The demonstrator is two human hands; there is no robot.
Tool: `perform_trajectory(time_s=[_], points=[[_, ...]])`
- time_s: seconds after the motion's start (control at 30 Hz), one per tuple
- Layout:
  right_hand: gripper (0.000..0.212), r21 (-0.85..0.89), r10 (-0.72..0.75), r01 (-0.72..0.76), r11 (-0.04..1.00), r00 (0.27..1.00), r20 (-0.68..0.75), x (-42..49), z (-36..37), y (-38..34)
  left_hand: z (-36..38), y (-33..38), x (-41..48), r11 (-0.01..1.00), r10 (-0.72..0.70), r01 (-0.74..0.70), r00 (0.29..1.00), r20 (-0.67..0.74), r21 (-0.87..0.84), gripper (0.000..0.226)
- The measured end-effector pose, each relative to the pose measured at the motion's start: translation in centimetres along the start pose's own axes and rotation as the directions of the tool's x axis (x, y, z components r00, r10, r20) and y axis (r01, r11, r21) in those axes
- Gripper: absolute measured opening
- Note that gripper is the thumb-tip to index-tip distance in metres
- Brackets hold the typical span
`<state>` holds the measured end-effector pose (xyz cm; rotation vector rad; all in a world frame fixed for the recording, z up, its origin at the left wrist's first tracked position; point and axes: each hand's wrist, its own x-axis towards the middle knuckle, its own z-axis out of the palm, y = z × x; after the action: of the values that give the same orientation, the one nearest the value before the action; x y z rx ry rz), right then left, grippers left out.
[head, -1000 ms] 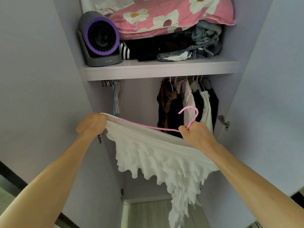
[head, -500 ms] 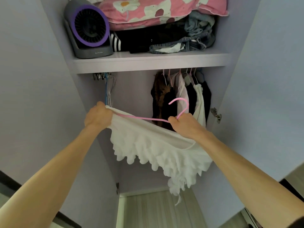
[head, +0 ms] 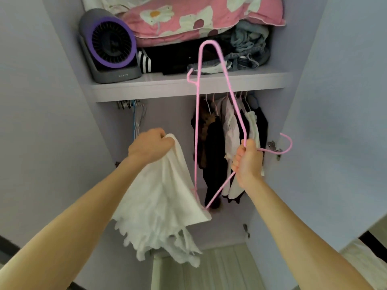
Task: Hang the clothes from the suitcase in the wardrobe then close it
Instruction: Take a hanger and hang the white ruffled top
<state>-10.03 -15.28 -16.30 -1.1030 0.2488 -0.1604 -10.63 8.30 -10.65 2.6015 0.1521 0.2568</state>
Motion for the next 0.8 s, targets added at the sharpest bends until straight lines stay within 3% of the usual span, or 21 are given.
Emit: perform_trajectory(time_s=[0.1,0.23,0.4,0.5,0.67,0.8], points=[[0.039,0.192,0.035,-0.037,0.981,0.999,0.009,-0.7,1.2,0.4,-0.8,1.1,-0.1,0.993,0.073,-0.073,0.997,-0.001,-0.092,0.027],[0.037,0.293,0.024,-0.02,0.956,1.0,-0.01,-1.2,2.7,0.3,-2.9,2.4,-0.4,0.963,0.098,-0.097,0.995,-0.01,-0.25,0.029],[0.036,0.337,-0.076,0.092,0.937,0.995,-0.062,-2.1,4.5,-1.1,-4.2,2.7,-0.5,0.915,0.023,-0.018,1.0,0.008,-0.402,0.026],[0.036,0.298,-0.132,0.133,0.945,0.991,-0.023,-2.4,5.5,-0.9,-4.6,3.2,-0.9,0.869,-0.013,0.013,1.0,0.003,-0.495,0.028],[0.034,0.125,-0.001,-0.011,0.992,0.995,0.096,-2.1,5.0,2.6,-6.3,4.1,-1.4,0.743,-0.077,0.059,0.997,0.002,-0.667,0.013],[0.035,0.252,0.051,-0.057,0.966,0.998,0.031,-2.3,4.7,2.7,-6.8,4.1,-2.1,0.724,-0.154,0.171,0.984,0.085,-0.669,0.027]])
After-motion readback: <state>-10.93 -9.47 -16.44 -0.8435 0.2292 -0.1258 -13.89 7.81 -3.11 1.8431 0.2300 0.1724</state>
